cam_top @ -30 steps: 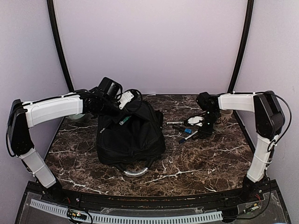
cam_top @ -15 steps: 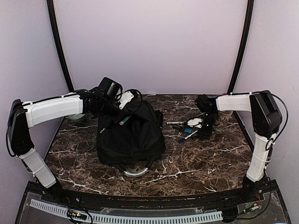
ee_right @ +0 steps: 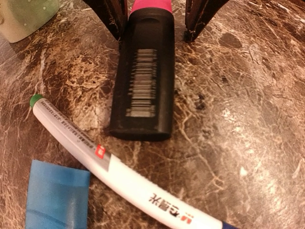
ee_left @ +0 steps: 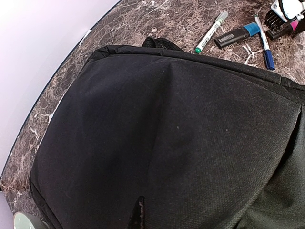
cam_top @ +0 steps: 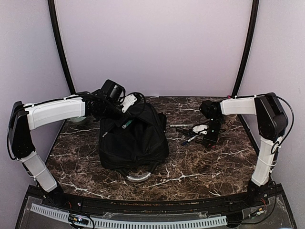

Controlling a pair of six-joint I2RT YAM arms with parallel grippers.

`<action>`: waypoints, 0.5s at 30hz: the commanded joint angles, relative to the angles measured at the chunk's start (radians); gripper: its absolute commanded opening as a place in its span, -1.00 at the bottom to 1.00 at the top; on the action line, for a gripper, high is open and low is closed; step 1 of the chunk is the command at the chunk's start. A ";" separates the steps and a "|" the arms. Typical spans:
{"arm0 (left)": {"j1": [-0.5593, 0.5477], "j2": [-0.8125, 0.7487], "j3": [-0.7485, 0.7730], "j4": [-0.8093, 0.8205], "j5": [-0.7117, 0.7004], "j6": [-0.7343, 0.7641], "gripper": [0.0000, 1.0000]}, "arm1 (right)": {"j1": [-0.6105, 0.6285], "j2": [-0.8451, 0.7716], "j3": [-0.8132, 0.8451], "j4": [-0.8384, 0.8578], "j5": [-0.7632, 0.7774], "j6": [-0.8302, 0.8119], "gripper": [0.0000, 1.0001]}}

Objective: Pack the student bag
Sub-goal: Pick up the pen from the center of the board.

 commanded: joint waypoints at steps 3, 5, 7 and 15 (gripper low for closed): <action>0.017 -0.004 0.038 0.013 -0.011 -0.021 -1.00 | 0.019 0.012 -0.017 0.005 0.008 0.066 -0.20; 0.018 -0.005 0.038 0.012 -0.012 -0.021 -1.00 | 0.025 0.014 -0.016 0.007 0.012 0.080 -0.27; 0.017 -0.006 0.037 0.012 -0.013 -0.021 -1.00 | 0.034 0.007 -0.019 0.013 0.028 0.102 -0.35; 0.017 -0.009 0.037 0.013 -0.013 -0.022 -1.00 | 0.152 -0.118 -0.029 -0.045 0.050 0.244 -0.60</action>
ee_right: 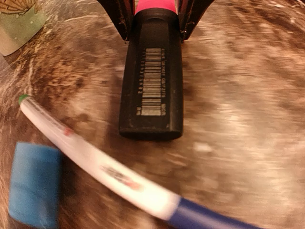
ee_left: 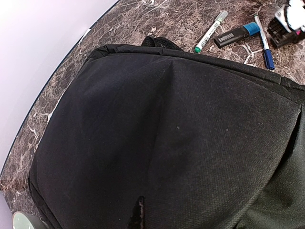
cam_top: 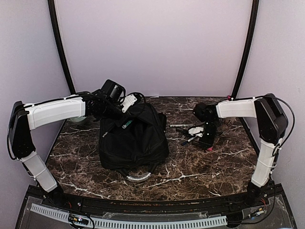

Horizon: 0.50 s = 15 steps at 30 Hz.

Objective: Pack the student bag
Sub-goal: Pick up the pen from the center of the board, then place the pen in the lower front pocket of the bag.

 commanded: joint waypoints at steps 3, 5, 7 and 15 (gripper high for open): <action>0.018 -0.010 0.035 0.018 -0.012 -0.017 -1.00 | 0.118 -0.221 0.002 -0.039 -0.050 0.090 -0.65; 0.017 -0.007 0.036 0.018 -0.008 -0.020 -1.00 | 0.152 -0.287 0.038 -0.042 -0.090 0.082 -0.66; 0.017 -0.006 0.040 0.016 0.002 -0.024 -1.00 | 0.185 -0.338 0.090 -0.049 -0.129 0.071 -0.66; 0.016 -0.017 0.044 0.012 0.043 -0.042 -1.00 | 0.447 -0.372 0.251 -0.019 -0.153 -0.023 -0.64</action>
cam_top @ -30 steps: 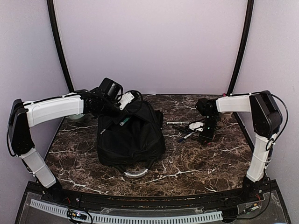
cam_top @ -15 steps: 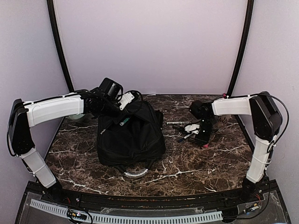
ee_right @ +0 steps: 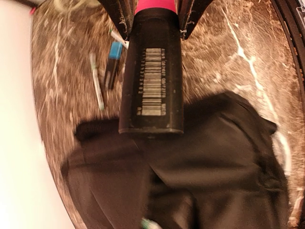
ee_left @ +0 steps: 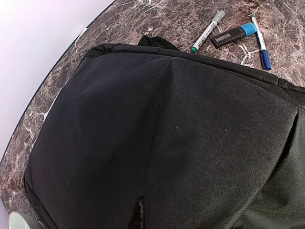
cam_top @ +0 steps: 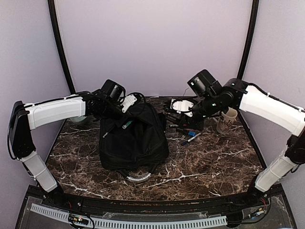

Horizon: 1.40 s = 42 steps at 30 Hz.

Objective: Pack the student bag
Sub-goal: Place the pen in the lower front pocket of the bag.

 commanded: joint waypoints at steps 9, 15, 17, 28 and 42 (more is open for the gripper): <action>0.014 -0.018 0.054 0.008 0.058 -0.048 -1.00 | 0.405 0.209 0.123 0.159 0.300 -0.225 -0.68; 0.014 -0.026 0.056 0.006 0.070 -0.052 -1.00 | 0.448 0.358 0.227 0.267 0.385 -0.291 -0.69; 0.014 -0.028 0.058 0.004 0.074 -0.053 -1.00 | 0.448 0.413 0.254 0.325 0.439 -0.334 -0.69; 0.013 -0.053 0.061 0.001 0.072 -0.052 -1.00 | 0.410 0.632 0.291 0.649 0.680 -0.507 -0.71; 0.014 -0.067 0.063 0.001 0.086 -0.055 -1.00 | 0.351 0.734 0.249 1.042 0.825 -0.601 -0.23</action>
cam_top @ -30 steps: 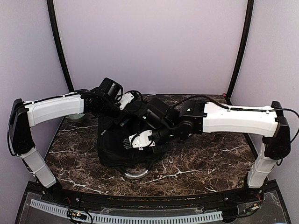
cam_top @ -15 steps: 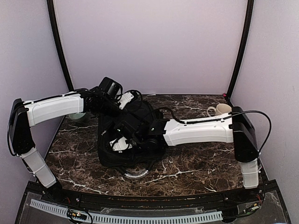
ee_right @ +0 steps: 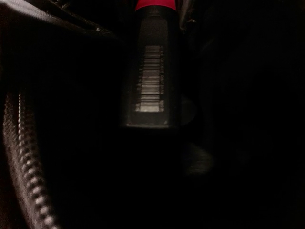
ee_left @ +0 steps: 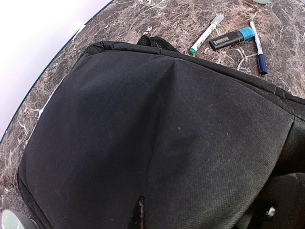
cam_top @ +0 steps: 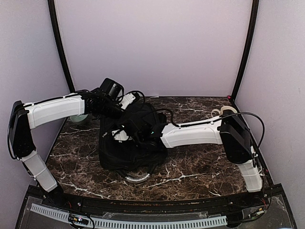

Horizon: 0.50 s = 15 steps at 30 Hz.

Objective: Pack the student bag
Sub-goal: Place the pen in the lower front pocket of the bag.

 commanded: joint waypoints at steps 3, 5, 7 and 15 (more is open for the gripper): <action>0.003 -0.069 0.046 0.025 0.026 -0.022 -1.00 | -0.006 0.019 -0.027 0.226 0.070 -0.045 -0.15; 0.002 -0.070 0.047 0.025 0.025 -0.020 -1.00 | -0.002 0.001 -0.037 0.214 0.060 -0.030 -0.11; 0.003 -0.070 0.047 0.026 0.026 -0.020 -1.00 | 0.005 -0.022 -0.050 0.182 0.042 -0.009 -0.09; 0.002 -0.069 0.038 0.029 0.012 -0.015 -1.00 | 0.073 -0.146 -0.116 -0.045 -0.016 0.083 -0.07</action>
